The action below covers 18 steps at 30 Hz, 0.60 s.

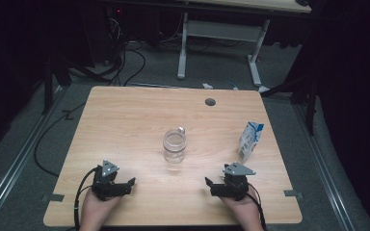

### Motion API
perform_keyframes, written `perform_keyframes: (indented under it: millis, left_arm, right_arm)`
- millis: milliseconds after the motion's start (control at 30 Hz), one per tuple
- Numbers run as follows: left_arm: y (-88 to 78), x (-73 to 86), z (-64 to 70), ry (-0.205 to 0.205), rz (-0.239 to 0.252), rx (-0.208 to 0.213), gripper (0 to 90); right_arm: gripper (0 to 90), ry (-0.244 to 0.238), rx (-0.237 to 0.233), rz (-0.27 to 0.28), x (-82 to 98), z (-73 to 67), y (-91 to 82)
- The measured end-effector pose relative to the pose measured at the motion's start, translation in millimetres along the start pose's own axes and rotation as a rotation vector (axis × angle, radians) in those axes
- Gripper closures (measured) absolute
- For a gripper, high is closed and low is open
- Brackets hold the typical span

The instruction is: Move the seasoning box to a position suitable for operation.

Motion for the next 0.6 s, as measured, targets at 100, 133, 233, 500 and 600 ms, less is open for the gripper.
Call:
perform_keyframes:
  millis: [100,133,233,500,600]
  left_arm:
    - [-3.0,-1.3,-1.1,-0.008,0.027,0.013,15.2]
    - [-4.2,-1.9,-0.5,-0.016,0.033,0.02,15.5]
    - [-5.2,-2.0,0.0,-0.029,0.046,0.036,15.6]
    - [-8.4,-1.2,7.2,-0.002,0.057,0.043,23.2]
    - [-7.2,-4.3,12.0,0.011,0.059,0.051,19.9]
  right_arm:
    - [13.8,0.004,0.007,0.008,-0.3,3.6,-1.2]
    - [14.9,0.004,0.01,0.011,0.7,4.9,-1.7]
    - [16.5,0.002,0.009,0.006,1.6,3.3,-1.9]
    - [22.1,0.007,-0.009,0.01,2.0,0.9,-1.6]
    - [25.4,0.007,-0.021,0.014,2.8,1.7,-2.2]
Point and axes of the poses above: each handheld gripper's, and its own axes: y roughly forward along the jaws, x roughly out of its underside, z roughly to its right, the point moved 2 cm from there along y, roughly forward along the jaws, and after that the axes turned 12 degrees about z, right-handed, at the moved point
